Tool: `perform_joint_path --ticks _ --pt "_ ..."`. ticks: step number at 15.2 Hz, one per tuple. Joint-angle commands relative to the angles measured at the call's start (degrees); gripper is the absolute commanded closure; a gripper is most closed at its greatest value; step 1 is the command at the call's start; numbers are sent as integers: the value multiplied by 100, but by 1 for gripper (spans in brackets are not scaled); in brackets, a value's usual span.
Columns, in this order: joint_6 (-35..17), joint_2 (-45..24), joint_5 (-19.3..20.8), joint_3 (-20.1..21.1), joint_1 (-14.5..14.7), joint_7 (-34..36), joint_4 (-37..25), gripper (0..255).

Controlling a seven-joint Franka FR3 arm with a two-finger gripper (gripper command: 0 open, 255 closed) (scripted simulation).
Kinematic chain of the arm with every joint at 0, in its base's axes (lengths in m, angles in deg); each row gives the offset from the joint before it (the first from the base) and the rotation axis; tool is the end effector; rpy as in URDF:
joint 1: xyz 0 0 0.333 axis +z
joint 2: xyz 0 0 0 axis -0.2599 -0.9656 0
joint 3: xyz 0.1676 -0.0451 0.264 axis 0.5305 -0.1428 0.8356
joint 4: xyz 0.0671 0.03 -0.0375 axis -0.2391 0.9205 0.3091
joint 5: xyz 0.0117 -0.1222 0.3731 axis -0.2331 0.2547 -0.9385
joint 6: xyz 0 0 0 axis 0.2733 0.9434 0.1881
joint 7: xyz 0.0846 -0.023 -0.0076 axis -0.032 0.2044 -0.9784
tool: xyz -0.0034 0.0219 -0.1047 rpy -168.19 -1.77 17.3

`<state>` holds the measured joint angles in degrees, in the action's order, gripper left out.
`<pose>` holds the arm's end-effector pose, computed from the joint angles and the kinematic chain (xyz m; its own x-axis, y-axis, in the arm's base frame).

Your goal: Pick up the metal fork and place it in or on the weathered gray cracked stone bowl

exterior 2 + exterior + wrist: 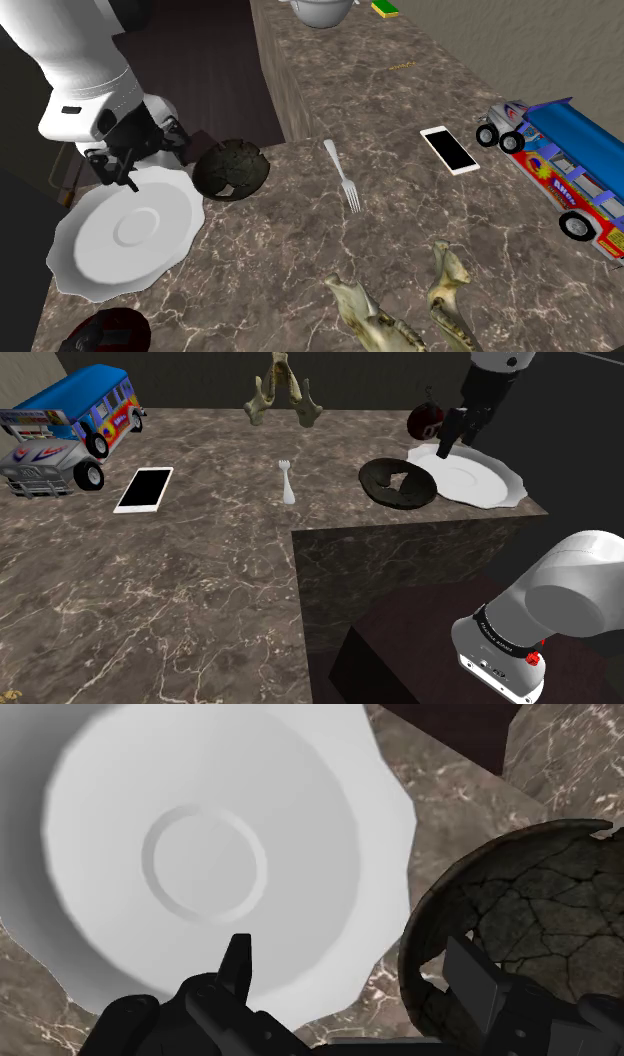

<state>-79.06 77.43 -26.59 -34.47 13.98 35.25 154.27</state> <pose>0.3129 -0.0148 0.5871 0.9984 -0.0568 0.0066 -0.0571 -0.9962 0.0661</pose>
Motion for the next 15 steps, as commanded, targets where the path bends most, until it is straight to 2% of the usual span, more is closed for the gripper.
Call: perform_joint_path --ticks 1,8,15 --pt "0 0 0 0 0 0 0 0" --pt "-177 -942 -644 785 122 1317 -548 0" --pt "-352 -2165 -1019 1459 177 2594 -1469 0"
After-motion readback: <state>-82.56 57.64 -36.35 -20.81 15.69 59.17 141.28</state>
